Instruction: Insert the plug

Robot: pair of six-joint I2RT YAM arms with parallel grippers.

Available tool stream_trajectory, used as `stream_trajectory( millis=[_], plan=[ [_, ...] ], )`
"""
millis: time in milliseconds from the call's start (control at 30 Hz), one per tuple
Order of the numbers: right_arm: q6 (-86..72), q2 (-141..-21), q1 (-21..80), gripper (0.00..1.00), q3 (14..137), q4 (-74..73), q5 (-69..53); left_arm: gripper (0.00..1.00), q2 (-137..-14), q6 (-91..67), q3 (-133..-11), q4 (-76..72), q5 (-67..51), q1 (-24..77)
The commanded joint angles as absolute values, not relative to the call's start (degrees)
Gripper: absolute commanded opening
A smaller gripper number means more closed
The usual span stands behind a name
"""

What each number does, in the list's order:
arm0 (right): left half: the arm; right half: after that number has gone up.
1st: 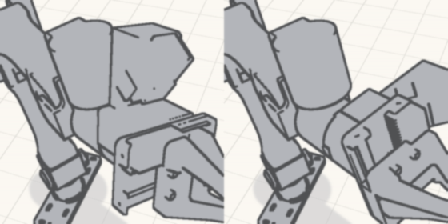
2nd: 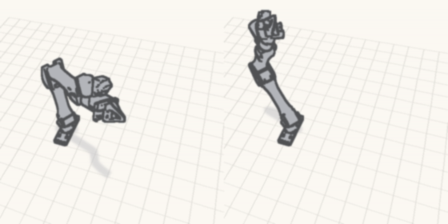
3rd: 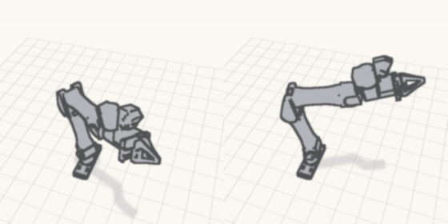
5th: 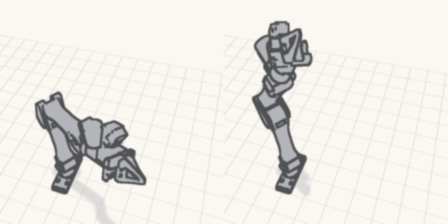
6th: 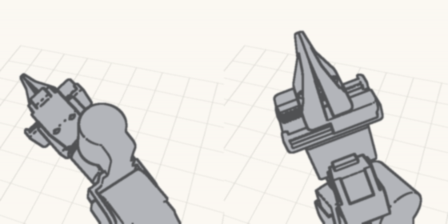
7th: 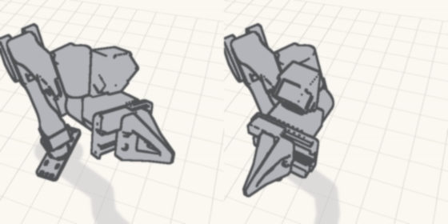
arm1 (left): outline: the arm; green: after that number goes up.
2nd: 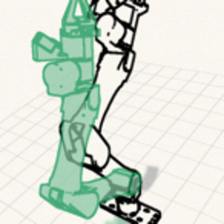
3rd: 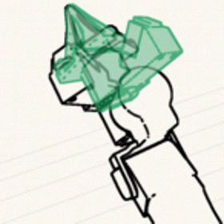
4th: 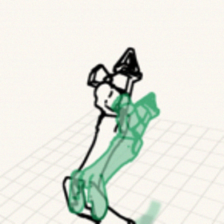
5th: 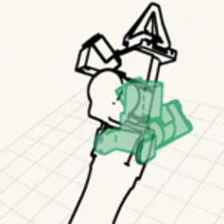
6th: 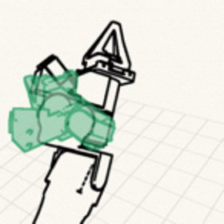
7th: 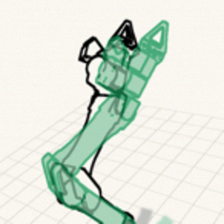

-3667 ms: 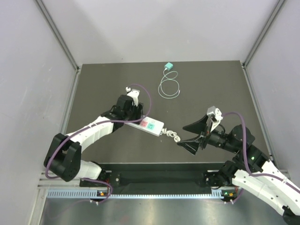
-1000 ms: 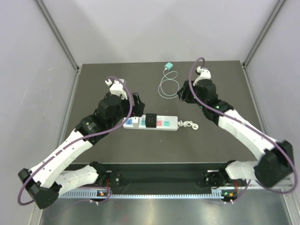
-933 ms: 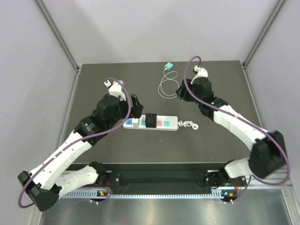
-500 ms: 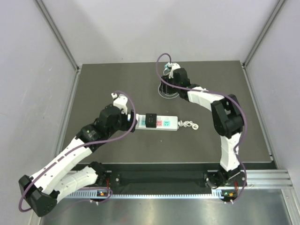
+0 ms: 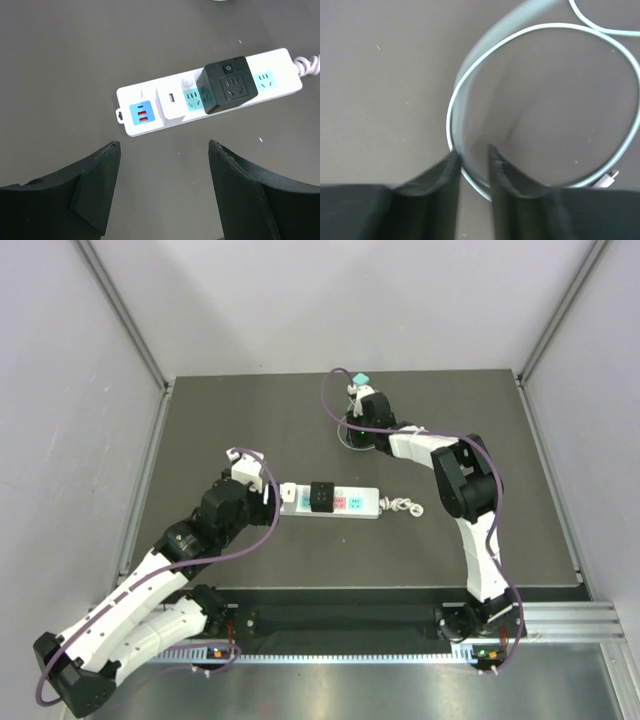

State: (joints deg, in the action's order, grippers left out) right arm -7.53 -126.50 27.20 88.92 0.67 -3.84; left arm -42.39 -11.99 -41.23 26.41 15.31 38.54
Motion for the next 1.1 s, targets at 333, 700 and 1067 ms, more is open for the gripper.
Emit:
stream_trajectory(
  millis=[333, 700, 1067],
  plan=[
    [-1.32, -100.57, 21.81, 0.0, 69.21, -8.34, 13.35, 0.77, -41.57, -11.16, -40.87, 23.73, 19.16, 38.32],
    [-9.58, -73.94, 3.97, 0.05, 54.41, -29.68, 18.98, 0.77, -42.36, -11.6, -41.31, 23.99, 16.96, 38.32],
    [-17.48, -65.39, 3.6, 0.56, 58.01, -33.5, 17.06, 0.77, -42.01, -12.48, -41.75, 25.22, 16.43, 38.32]
  ],
)
